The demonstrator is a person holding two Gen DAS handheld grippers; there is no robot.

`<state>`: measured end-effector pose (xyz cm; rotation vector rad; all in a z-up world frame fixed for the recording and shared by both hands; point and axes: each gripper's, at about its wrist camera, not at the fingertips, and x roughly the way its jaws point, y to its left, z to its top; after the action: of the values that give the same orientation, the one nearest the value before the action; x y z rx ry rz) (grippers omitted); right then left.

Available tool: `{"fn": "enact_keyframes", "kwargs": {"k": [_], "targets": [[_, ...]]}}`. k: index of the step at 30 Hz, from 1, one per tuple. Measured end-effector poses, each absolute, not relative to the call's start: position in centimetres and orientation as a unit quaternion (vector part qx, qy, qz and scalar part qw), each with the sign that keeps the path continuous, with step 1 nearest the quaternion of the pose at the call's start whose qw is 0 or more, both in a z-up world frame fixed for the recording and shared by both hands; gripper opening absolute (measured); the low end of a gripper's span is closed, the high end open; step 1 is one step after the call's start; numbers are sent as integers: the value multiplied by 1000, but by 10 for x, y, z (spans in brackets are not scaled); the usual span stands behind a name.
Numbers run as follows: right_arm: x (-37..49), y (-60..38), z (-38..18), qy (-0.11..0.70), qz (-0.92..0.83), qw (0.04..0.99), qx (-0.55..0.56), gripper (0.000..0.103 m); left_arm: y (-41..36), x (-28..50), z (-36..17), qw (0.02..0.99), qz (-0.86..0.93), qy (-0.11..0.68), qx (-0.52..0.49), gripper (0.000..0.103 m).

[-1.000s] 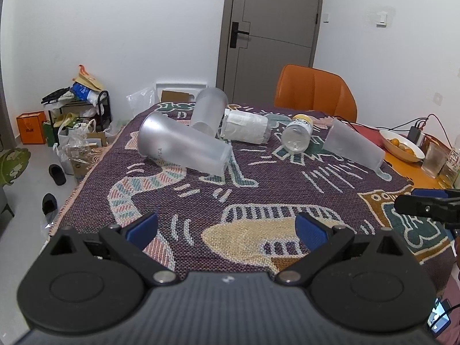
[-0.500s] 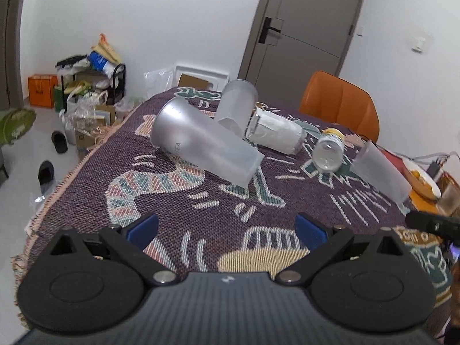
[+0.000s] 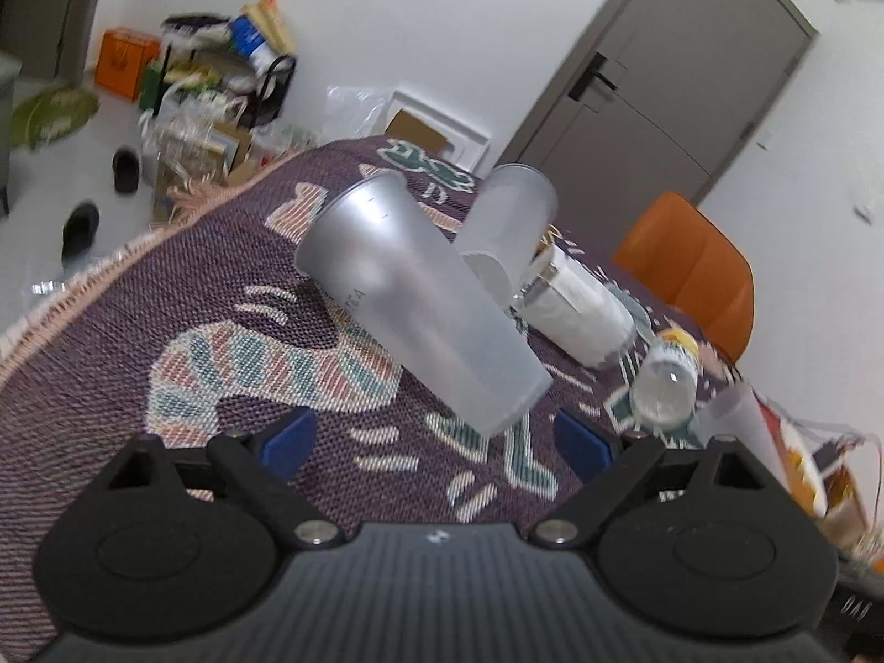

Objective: Flip cup upright
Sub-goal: 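Move the left gripper to the large frosted cup lying on its side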

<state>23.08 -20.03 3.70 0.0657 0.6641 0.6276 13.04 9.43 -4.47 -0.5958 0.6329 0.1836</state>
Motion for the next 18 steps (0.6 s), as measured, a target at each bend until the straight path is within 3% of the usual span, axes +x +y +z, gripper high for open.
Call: {"fn": "enact_keyframes", "kwargs": {"k": [18], "targets": [[280, -167, 26, 352, 322, 879, 30, 80, 121, 178, -50, 855, 134, 299, -402, 81]]}}
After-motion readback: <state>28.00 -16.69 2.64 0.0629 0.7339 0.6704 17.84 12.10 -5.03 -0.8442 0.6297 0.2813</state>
